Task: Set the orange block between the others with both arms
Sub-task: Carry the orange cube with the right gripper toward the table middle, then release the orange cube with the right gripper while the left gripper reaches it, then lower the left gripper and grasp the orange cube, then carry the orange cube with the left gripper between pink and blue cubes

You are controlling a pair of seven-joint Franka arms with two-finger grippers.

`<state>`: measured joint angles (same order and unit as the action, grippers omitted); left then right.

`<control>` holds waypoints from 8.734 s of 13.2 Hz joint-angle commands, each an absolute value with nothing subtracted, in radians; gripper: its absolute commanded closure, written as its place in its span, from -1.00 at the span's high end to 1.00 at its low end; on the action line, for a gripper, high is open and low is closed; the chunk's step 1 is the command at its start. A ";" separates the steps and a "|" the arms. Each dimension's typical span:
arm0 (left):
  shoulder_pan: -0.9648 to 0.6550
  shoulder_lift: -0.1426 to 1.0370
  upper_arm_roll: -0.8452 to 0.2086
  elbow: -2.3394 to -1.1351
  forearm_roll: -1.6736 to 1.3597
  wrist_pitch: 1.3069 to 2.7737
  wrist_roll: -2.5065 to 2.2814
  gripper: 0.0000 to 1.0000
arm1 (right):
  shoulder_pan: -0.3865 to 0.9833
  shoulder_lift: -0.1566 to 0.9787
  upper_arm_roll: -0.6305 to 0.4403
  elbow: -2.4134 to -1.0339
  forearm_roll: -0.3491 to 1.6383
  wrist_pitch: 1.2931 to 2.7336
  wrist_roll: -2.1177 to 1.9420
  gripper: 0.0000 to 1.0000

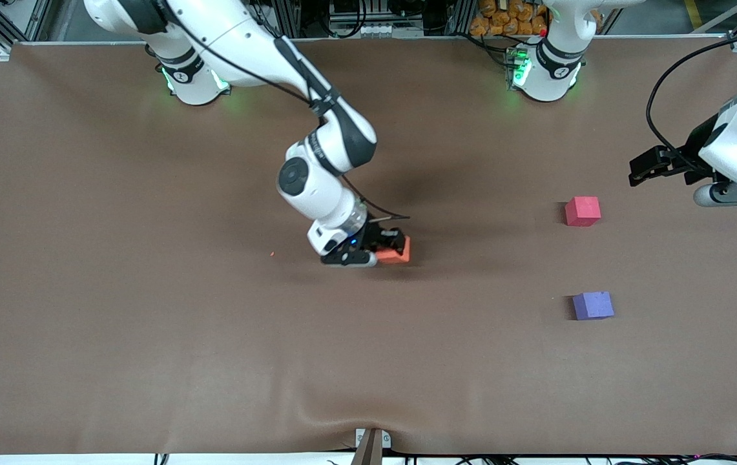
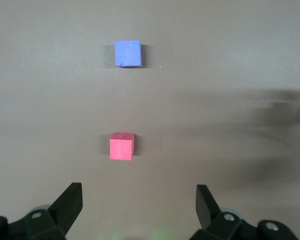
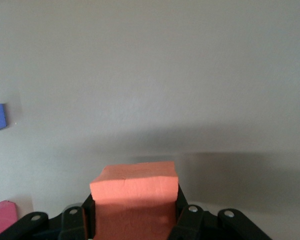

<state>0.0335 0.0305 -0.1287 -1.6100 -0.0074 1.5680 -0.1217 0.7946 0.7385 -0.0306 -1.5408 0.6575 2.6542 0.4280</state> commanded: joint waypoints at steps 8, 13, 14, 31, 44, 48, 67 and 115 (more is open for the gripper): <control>0.040 0.020 -0.149 -1.635 -0.026 1.580 -0.130 1.00 | 0.887 0.815 -0.052 -1.536 0.680 2.783 0.443 1.00; 0.018 0.076 -0.176 -1.603 -0.031 1.595 -0.182 1.00 | 0.829 0.760 -0.052 -1.543 0.673 2.746 0.442 1.00; 0.011 0.098 -0.195 -1.585 -0.029 1.595 -0.224 1.00 | 0.801 0.734 -0.052 -1.543 0.673 2.690 0.442 1.00; -0.314 0.412 -0.206 -1.539 -0.014 1.863 -0.695 1.00 | 0.066 0.089 -0.048 -1.489 0.123 1.396 0.067 1.00; -0.549 0.732 -0.196 -1.400 0.178 2.039 -1.016 1.00 | 0.022 0.092 -0.100 -1.493 -0.018 1.483 -0.169 1.00; -0.569 0.747 -0.195 -1.414 0.210 2.037 -1.071 1.00 | 0.025 0.095 -0.097 -1.491 -0.014 1.480 -0.167 1.00; -0.546 0.770 -0.198 -1.480 0.164 2.120 -0.442 1.00 | 0.032 0.103 -0.094 -1.471 0.003 1.494 -0.167 1.00; 0.155 0.357 -0.210 -1.908 0.224 2.101 0.001 -1.00 | 0.029 0.094 -0.098 -1.399 -0.014 1.370 -0.169 1.00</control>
